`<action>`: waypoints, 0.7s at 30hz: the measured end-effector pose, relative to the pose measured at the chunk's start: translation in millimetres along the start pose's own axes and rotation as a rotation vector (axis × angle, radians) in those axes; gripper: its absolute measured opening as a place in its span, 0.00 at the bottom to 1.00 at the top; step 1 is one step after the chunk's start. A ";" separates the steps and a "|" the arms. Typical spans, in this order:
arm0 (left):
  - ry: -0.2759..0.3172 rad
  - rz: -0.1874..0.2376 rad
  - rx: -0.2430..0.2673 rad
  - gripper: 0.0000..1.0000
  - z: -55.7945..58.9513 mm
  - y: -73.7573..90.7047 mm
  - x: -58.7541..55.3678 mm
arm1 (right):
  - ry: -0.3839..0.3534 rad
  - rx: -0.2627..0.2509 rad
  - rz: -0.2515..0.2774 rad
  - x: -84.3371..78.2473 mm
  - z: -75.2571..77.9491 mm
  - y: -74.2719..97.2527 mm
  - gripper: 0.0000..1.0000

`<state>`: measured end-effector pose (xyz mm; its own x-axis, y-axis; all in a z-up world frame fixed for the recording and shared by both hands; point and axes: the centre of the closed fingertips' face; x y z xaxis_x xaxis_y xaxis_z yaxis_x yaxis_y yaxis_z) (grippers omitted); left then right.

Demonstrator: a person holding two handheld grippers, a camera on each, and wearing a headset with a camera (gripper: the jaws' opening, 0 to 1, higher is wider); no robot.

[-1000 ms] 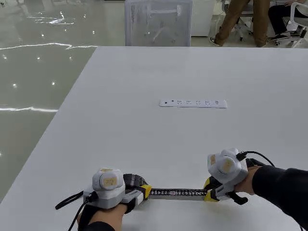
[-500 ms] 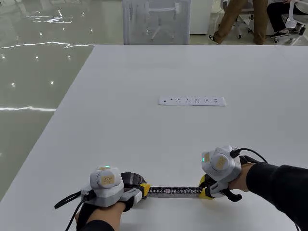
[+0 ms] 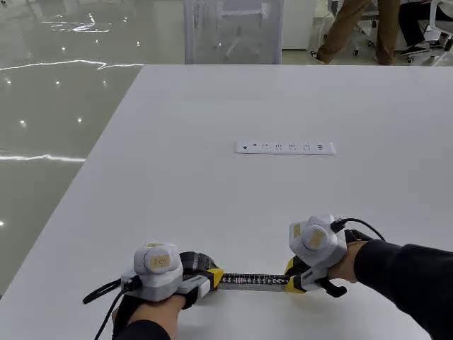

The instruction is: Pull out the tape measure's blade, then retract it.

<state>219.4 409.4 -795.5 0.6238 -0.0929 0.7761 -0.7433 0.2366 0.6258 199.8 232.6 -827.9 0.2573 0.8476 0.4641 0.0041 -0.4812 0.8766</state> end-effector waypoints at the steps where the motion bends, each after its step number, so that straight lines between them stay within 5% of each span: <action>1: -0.001 -0.001 0.000 0.58 -0.2 -0.2 0.1 | 0.003 0.000 -0.002 0.6 -0.1 -0.3 0.12; 21: -0.003 -0.001 0.001 0.58 0.2 0.1 0.2 | -0.013 -0.004 0.008 12.2 -2.6 -6.0 0.12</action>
<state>219.4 409.2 -795.3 0.6238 -0.0965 0.7756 -0.7428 0.2358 0.6267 200.4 246.4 -827.2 0.2701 0.8405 0.4696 -0.0015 -0.4874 0.8732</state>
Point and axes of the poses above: the centre of the closed fingertips' face, and the gripper's own axes: y roughly backward along the fingers, z roughly to its right, x roughly out of its top, and after that the axes turned 10 degrees about -y, right-handed
